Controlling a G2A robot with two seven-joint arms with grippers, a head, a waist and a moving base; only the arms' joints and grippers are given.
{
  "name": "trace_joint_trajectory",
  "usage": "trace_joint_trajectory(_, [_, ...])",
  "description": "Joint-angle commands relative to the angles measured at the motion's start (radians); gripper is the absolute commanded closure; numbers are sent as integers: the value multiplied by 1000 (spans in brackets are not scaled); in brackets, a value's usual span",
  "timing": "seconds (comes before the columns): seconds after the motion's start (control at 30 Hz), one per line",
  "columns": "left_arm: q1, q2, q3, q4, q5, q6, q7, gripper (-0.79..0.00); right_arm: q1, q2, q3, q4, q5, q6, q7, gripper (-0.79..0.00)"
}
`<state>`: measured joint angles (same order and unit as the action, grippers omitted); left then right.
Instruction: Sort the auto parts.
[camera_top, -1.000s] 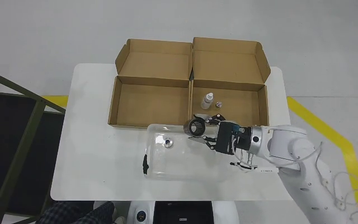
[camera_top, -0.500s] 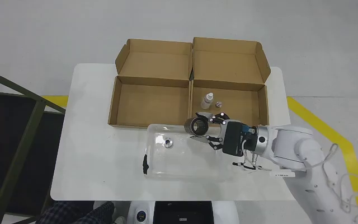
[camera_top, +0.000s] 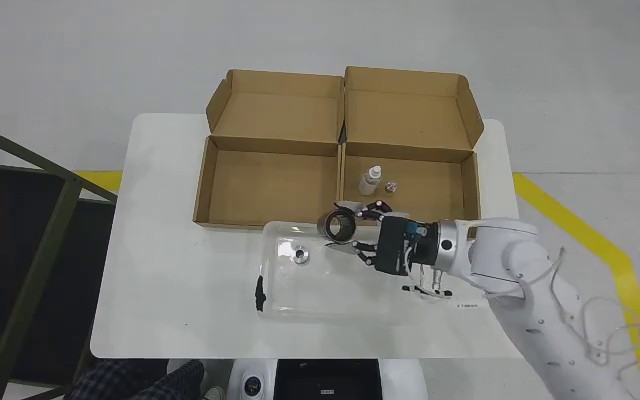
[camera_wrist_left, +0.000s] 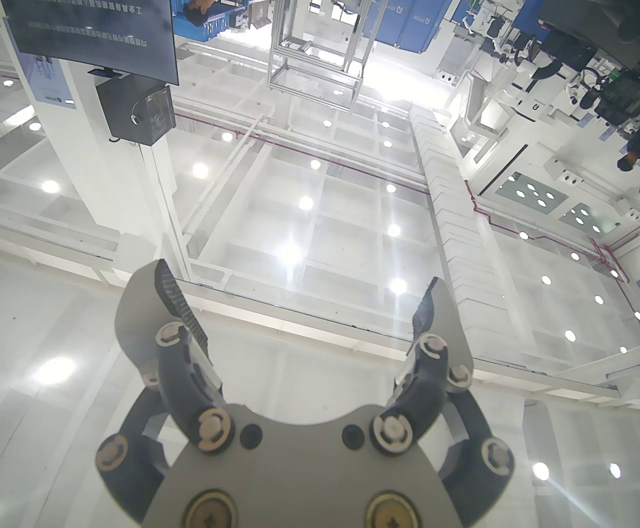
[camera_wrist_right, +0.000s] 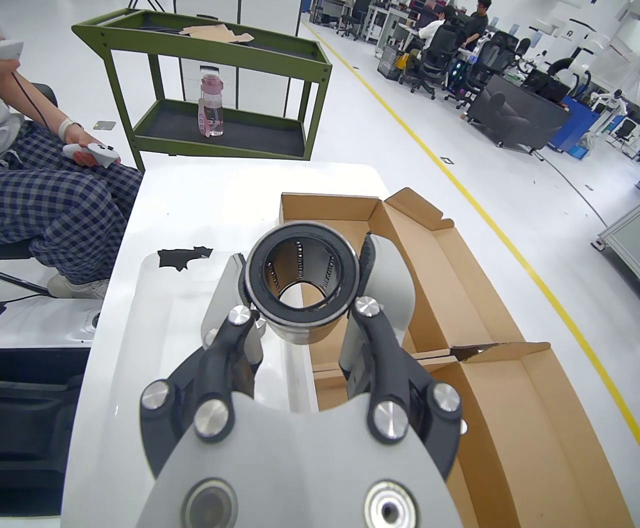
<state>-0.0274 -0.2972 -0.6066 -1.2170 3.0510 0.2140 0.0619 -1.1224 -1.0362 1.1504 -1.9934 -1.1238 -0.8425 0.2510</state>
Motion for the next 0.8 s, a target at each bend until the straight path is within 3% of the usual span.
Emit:
trace_joint_trajectory(0.0, [0, 0, 0, 0, 0, 0, 0, -785, 22, -5, -28, 25, -8, 10, -3, 0])
trace_joint_trajectory(0.77, [0, 0, 0, 0, 0, 0, 0, -785, 319, -107, -314, 392, -51, 191, 31, 0])
